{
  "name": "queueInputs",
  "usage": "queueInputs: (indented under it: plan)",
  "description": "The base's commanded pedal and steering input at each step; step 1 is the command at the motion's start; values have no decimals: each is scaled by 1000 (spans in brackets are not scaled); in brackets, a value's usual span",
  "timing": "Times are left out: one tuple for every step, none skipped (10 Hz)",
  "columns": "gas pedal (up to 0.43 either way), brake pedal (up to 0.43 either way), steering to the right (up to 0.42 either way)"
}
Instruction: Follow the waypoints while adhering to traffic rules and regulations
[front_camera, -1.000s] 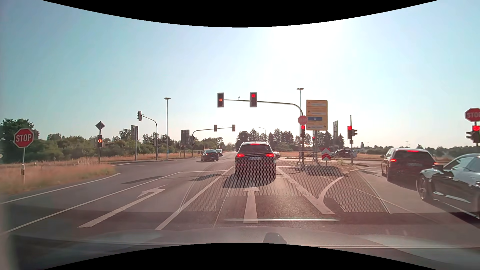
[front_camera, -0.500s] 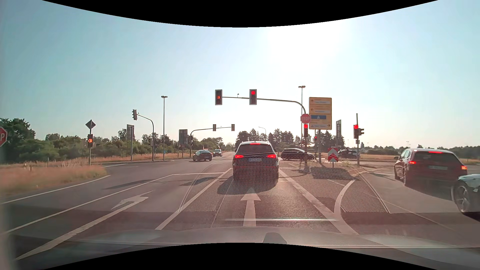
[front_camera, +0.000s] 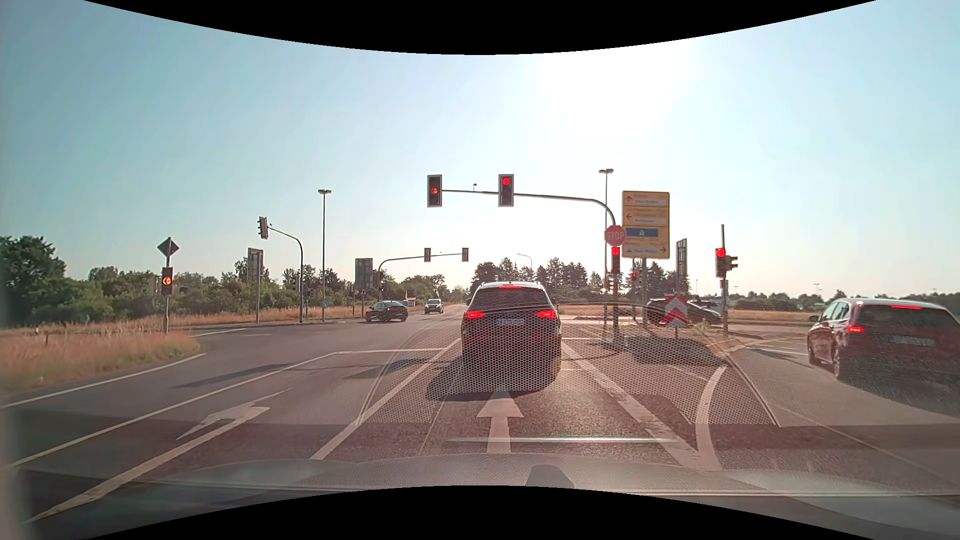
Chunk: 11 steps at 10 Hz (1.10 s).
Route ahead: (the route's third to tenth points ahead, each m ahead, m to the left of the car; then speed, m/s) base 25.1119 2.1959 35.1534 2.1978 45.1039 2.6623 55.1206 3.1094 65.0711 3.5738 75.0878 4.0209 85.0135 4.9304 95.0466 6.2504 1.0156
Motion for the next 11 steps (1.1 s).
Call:
queueInputs:
  plan:
    - [0, 0, 0]
    - [0, 0, 0]
    - [0, 0, 0]
    - [0, 0, 0]
    - [0, 0, 0]
    - [0, 0, 0]
    - [0, 0, 0]
    - [0, 0, 0]
    - [0, 0, 0]
    - [0, 0, 0]
    - [0, 0, 0]
